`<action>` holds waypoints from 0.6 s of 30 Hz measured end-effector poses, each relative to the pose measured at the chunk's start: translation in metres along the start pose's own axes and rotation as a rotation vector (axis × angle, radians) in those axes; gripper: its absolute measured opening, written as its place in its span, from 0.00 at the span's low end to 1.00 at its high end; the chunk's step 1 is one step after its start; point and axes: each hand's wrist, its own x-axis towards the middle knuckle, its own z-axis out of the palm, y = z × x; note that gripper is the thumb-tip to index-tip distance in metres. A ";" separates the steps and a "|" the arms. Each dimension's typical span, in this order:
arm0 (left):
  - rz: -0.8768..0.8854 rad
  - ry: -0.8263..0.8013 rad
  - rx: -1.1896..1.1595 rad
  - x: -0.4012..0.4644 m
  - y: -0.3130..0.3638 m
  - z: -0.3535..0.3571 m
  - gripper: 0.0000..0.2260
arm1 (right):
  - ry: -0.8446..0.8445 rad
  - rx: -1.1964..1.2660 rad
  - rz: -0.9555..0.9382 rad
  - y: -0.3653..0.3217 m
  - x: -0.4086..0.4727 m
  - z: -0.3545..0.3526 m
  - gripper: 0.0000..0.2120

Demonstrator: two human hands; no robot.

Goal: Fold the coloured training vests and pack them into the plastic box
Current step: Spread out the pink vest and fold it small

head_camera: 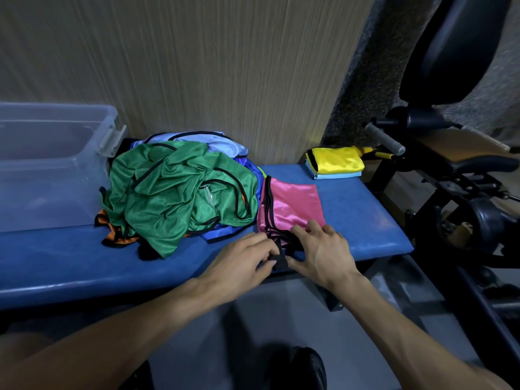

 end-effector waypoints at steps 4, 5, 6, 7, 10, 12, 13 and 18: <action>0.042 -0.059 0.017 -0.004 -0.002 0.009 0.10 | 0.010 -0.011 0.001 -0.001 -0.001 0.001 0.28; 0.052 -0.076 0.047 -0.005 -0.002 0.011 0.13 | 0.017 -0.015 0.002 -0.001 -0.001 0.002 0.28; 0.055 -0.089 0.084 -0.006 -0.003 0.013 0.15 | 0.017 -0.018 0.006 -0.001 -0.001 0.002 0.28; 0.056 -0.096 0.127 -0.006 -0.003 0.015 0.17 | 0.012 -0.019 0.008 -0.002 -0.001 0.001 0.28; 0.081 -0.070 0.281 -0.004 0.001 0.021 0.17 | -0.028 -0.015 0.006 -0.002 -0.001 -0.001 0.29; 0.107 -0.033 0.403 -0.002 0.004 0.024 0.16 | -0.064 0.002 0.000 0.000 -0.002 -0.003 0.31; 0.122 -0.013 0.457 -0.002 0.005 0.025 0.15 | -0.079 0.011 -0.006 0.000 -0.002 -0.005 0.32; 0.250 0.026 0.562 0.001 0.005 0.019 0.07 | -0.151 -0.020 -0.057 0.001 -0.005 -0.012 0.36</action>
